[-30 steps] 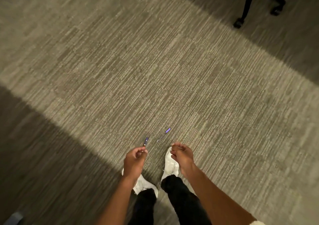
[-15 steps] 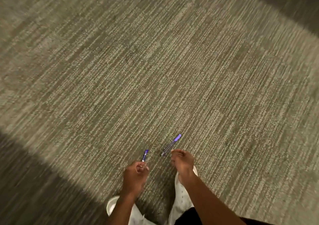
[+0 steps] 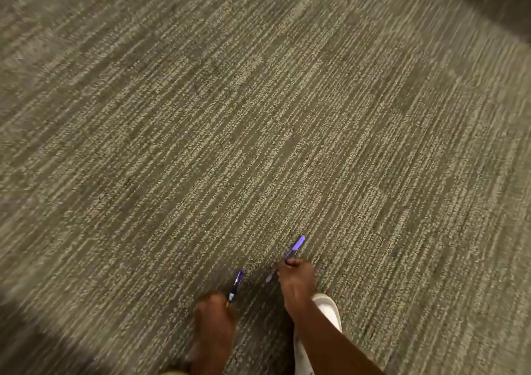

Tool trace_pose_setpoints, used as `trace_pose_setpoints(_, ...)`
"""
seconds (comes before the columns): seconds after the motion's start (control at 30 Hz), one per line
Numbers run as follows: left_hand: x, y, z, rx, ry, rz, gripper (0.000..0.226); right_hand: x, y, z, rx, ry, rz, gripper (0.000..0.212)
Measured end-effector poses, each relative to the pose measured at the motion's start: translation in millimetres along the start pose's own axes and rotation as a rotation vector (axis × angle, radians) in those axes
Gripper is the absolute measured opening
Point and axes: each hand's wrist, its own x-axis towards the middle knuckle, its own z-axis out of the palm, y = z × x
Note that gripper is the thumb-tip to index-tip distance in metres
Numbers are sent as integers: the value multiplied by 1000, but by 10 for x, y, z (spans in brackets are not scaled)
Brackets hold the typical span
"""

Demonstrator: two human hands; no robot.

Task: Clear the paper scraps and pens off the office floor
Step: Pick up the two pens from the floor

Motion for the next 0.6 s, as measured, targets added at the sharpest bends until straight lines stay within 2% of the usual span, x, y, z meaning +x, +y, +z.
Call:
trace_pose_setpoints(0.2, -322, 241, -377, -152, 50, 79, 40, -388, -222, -271, 95, -55, -59, 11)
trace_pose_setpoints(0.27, -496, 381, -606, -235, 40, 51, 33, -620, -346, -477, 118, -146, -60, 12)
trace_pose_setpoints(0.4, -890, 750, -1120, -431, 31, -21, 32, -1156, -703, -960, 260, -149, -11, 28)
trace_pose_setpoints(0.53, -1348, 1147, -1727, -481, 7, 3, 29, -1764, -1147, -1574, 275, -156, -56, 22)
trace_pose_setpoints(0.6, -1600, 1392, -2075, -529, -3, 21, 22, -2046, -1382, -1908, 289, -158, -117, 25)
